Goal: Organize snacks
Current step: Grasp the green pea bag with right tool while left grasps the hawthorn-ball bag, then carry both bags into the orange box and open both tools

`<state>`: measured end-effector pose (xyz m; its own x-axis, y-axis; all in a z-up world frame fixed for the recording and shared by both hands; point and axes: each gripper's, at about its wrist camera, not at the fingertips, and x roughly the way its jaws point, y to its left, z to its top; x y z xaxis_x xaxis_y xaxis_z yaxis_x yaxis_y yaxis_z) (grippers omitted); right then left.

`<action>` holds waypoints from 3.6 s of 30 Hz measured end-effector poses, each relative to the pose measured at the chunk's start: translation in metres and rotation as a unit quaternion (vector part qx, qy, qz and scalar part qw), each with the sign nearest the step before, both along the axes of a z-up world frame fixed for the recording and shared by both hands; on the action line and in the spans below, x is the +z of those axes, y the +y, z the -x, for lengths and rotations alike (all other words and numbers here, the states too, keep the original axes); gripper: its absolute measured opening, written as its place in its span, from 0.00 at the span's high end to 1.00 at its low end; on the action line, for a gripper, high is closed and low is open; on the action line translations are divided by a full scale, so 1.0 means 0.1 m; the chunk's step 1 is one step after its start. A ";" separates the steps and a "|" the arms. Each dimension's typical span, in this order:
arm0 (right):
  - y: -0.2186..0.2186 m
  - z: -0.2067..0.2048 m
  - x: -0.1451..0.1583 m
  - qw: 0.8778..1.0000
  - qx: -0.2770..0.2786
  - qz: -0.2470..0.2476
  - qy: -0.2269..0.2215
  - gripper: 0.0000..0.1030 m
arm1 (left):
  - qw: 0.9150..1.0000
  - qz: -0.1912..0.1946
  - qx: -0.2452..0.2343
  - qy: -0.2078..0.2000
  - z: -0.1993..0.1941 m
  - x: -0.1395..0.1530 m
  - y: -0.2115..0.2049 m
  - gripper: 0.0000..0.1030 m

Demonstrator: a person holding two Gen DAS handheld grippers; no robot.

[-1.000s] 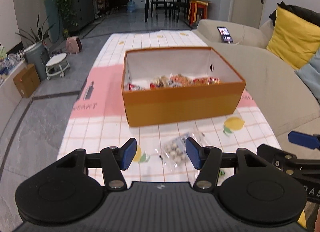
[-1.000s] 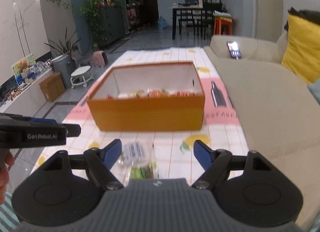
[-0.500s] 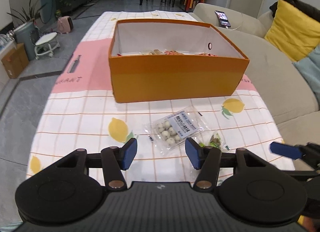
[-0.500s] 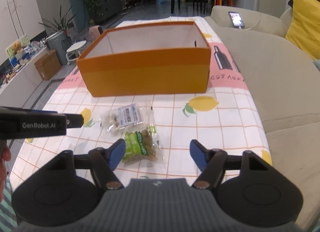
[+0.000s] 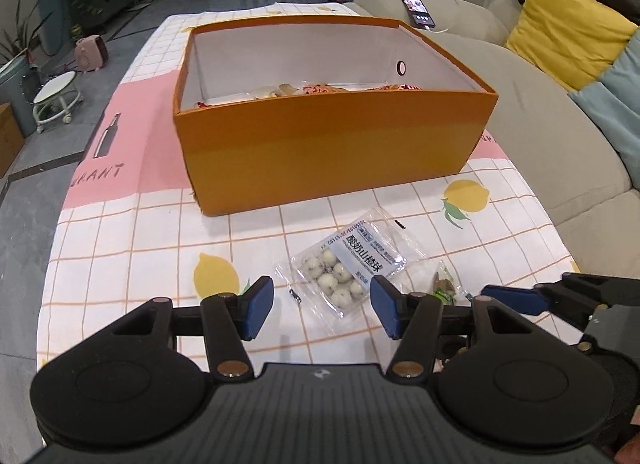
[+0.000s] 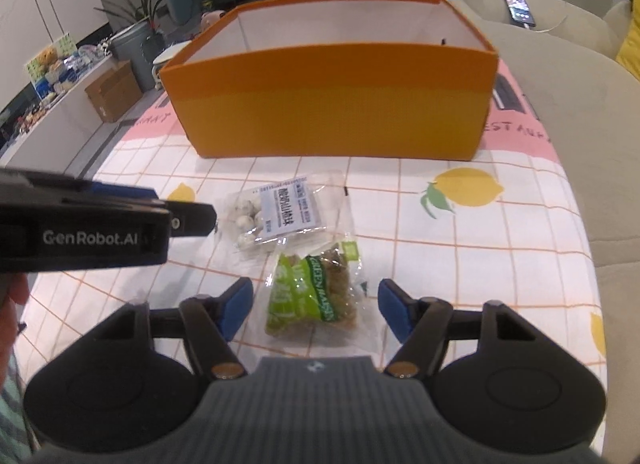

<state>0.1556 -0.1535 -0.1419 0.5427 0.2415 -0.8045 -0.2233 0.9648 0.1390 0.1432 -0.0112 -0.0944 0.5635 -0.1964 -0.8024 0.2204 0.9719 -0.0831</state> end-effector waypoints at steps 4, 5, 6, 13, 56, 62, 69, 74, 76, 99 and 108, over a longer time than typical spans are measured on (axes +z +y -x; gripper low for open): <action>0.01 -0.08 -0.06 1.000 -0.002 0.003 0.003 0.40 | 1.000 0.006 -0.015 0.010 -0.11 -0.05 0.01 0.36; 0.01 -0.10 -0.07 1.000 -0.003 0.002 0.004 0.40 | 1.000 0.003 -0.020 0.011 -0.13 -0.06 0.01 0.36; 0.01 -0.12 -0.08 1.000 -0.004 0.001 0.006 0.40 | 1.000 -0.002 -0.024 0.012 -0.15 -0.08 0.00 0.36; -0.03 -0.16 -0.13 1.000 -0.006 0.001 0.006 0.51 | 0.997 -0.022 -0.073 0.020 -0.25 -0.17 -0.08 0.25; -0.40 -0.20 -0.13 0.998 -0.059 0.001 0.017 0.54 | 0.991 -0.048 -0.114 0.057 -0.50 -0.55 -0.54 0.32; -0.38 -0.17 -0.11 0.998 -0.057 0.008 0.015 0.57 | 0.996 -0.019 -0.057 0.059 -0.37 -0.52 -0.46 0.37; -0.40 -0.05 -0.04 0.998 -0.060 0.003 0.016 0.58 | 0.998 0.019 -0.010 0.062 -0.14 -0.36 -0.32 0.38; -0.41 0.08 0.12 0.998 -0.058 0.000 0.001 0.58 | 0.998 0.040 0.019 0.053 0.04 -0.14 -0.22 0.38; -0.41 0.13 0.20 0.998 -0.058 -0.003 -0.006 0.58 | 0.998 0.044 0.028 0.048 0.11 -0.03 -0.19 0.38; -0.33 0.26 1.49 0.986 -0.010 -0.031 -0.165 0.58 | 0.991 0.064 0.074 -0.094 0.14 1.24 0.13 0.37; -0.28 -0.19 1.80 0.978 0.002 -0.021 -0.208 0.58 | 0.989 0.046 0.070 -0.125 -0.23 1.48 0.14 0.37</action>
